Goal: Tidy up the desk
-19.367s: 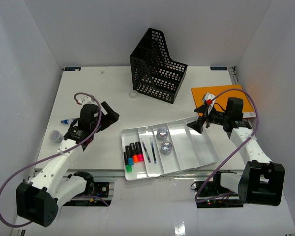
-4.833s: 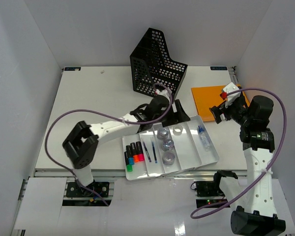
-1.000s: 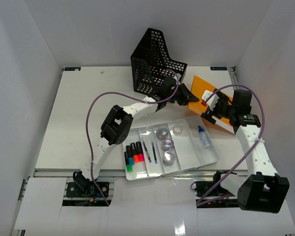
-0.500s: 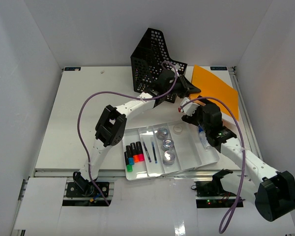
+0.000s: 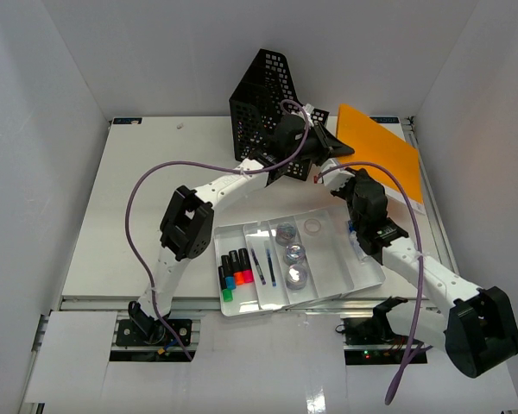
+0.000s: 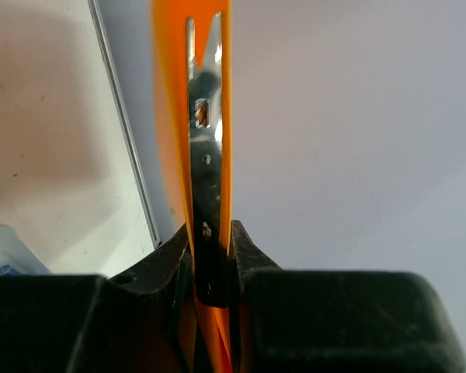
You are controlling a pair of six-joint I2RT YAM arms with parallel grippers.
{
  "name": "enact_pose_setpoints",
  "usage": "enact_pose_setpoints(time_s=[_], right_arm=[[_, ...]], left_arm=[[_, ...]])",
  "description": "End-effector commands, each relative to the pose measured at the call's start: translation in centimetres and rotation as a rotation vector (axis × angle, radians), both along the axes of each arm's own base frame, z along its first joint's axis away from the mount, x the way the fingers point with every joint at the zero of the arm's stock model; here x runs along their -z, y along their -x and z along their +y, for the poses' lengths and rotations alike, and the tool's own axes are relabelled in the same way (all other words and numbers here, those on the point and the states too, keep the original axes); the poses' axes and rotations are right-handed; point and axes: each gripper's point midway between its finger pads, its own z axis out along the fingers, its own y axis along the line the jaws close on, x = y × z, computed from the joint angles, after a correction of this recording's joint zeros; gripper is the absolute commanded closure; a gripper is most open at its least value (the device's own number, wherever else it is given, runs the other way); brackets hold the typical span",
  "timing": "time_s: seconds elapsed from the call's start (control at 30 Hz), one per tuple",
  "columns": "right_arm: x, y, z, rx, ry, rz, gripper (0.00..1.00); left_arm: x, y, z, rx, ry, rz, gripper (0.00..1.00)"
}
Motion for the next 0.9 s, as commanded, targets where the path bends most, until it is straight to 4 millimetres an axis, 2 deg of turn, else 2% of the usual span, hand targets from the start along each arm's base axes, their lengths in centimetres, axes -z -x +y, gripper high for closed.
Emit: enact_pose_setpoints(time_s=[0.0,0.03,0.13,0.17,0.27,0.37,0.43,0.53,0.63,0.7,0.73,0.77,0.8,0.87], right_arm=[[-3.1,-0.1,-0.1,0.007,-0.029,-0.096,0.89],[-3.5,-0.1,0.2,-0.008,-0.034,-0.100,0.92],[-5.5,-0.2,1.3,-0.066,-0.077,-0.092,0.92],[-6.2,-0.3,1.6,-0.085,-0.094,-0.092,0.92],[-10.6,-0.4,3.3,-0.185,-0.198,-0.100,0.92],[-13.4,-0.9,5.0,-0.273,-0.304,-0.079,0.92],[-16.2,-1.4,6.5,-0.353,-0.362,-0.077,0.92],[-19.3,-2.1,8.8,-0.462,-0.424,-0.086,0.92],[-20.6,-2.9,10.9,-0.572,-0.454,-0.069,0.92],[-19.9,-4.4,11.9,-0.602,-0.480,-0.027,0.92],[-20.2,-4.9,12.6,-0.636,-0.497,-0.013,0.92],[-21.7,-5.0,13.1,-0.684,-0.510,-0.027,0.92],[-22.1,-5.3,13.4,-0.709,-0.519,-0.024,0.92],[-21.7,-7.2,13.6,-0.737,-0.562,0.014,0.92]], left_arm=[[-10.4,1.9,2.1,-0.014,0.129,-0.127,1.00],[-10.7,2.0,2.2,-0.015,0.128,-0.132,1.00],[-12.2,2.3,3.1,-0.022,0.134,-0.161,1.00],[-12.7,2.3,3.4,-0.024,0.138,-0.170,0.97],[-14.8,2.0,4.9,-0.044,0.149,-0.217,0.80],[-17.3,1.4,7.0,-0.068,0.159,-0.269,0.63],[-19.3,0.5,8.8,-0.091,0.171,-0.312,0.59],[-21.2,-0.7,11.5,-0.129,0.162,-0.337,0.59],[-23.6,-1.5,14.4,-0.179,0.162,-0.388,0.59],[-24.9,-2.0,16.4,-0.217,0.162,-0.416,0.60],[-25.3,-1.9,16.9,-0.223,0.162,-0.426,0.61],[-25.5,-2.5,17.8,-0.243,0.158,-0.433,0.61],[-25.8,-2.7,18.4,-0.253,0.158,-0.439,0.62],[-26.1,-3.3,19.5,-0.270,0.150,-0.453,0.62]])
